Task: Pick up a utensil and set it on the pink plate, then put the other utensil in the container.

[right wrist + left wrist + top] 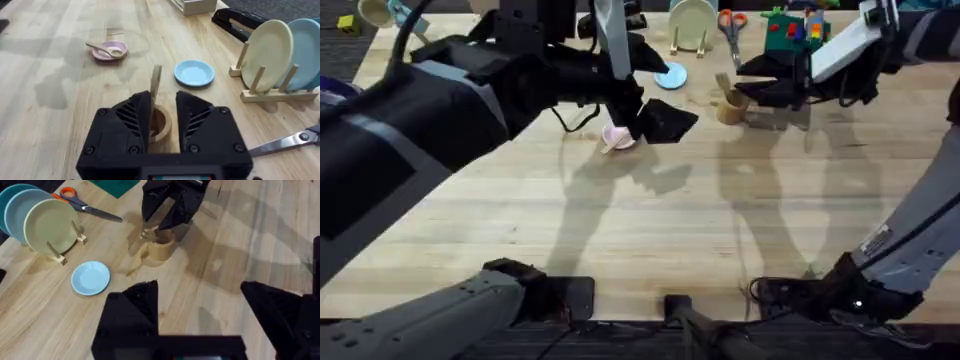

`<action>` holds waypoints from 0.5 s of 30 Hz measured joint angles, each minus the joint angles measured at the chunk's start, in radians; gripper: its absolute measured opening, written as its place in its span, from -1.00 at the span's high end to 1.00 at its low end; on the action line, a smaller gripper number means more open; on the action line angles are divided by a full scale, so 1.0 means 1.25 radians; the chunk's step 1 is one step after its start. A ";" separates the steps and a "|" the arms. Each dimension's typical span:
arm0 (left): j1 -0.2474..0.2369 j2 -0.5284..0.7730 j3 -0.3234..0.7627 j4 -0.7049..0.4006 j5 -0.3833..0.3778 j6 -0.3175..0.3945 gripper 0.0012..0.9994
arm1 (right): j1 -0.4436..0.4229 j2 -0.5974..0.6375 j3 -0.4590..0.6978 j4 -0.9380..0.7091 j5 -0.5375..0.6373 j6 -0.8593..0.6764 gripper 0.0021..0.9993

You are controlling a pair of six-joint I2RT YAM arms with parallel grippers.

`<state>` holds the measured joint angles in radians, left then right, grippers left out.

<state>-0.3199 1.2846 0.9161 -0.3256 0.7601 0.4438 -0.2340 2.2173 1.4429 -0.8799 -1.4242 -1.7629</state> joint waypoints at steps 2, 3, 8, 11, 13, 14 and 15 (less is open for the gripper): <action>0.000 0.000 0.000 0.000 0.000 0.000 -0.99 | 0.000 0.000 0.000 -0.001 0.000 0.000 0.39; 0.000 0.000 0.000 0.000 0.000 0.000 -0.99 | 0.000 0.000 0.000 -0.001 0.000 0.000 0.40; 0.000 0.000 0.000 0.000 0.000 0.000 -0.99 | 0.000 0.000 0.003 -0.027 -0.003 -0.003 0.40; 0.000 0.000 0.000 0.000 0.000 0.000 -0.99 | 0.000 0.000 0.035 -0.099 -0.003 -0.006 0.32; 0.000 0.000 0.000 0.000 0.000 0.000 -0.99 | 0.000 0.003 0.083 -0.172 0.004 -0.010 0.22; 0.000 0.000 0.000 0.000 0.000 0.000 -0.99 | 0.000 0.003 0.112 -0.215 0.015 -0.012 0.17; 0.000 0.000 0.000 0.000 0.000 0.000 -0.99 | 0.001 0.004 0.145 -0.260 0.027 -0.012 0.13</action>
<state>-0.3199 1.2846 0.9161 -0.3256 0.7601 0.4442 -0.2322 2.2228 1.6237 -1.2051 -1.3906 -1.7774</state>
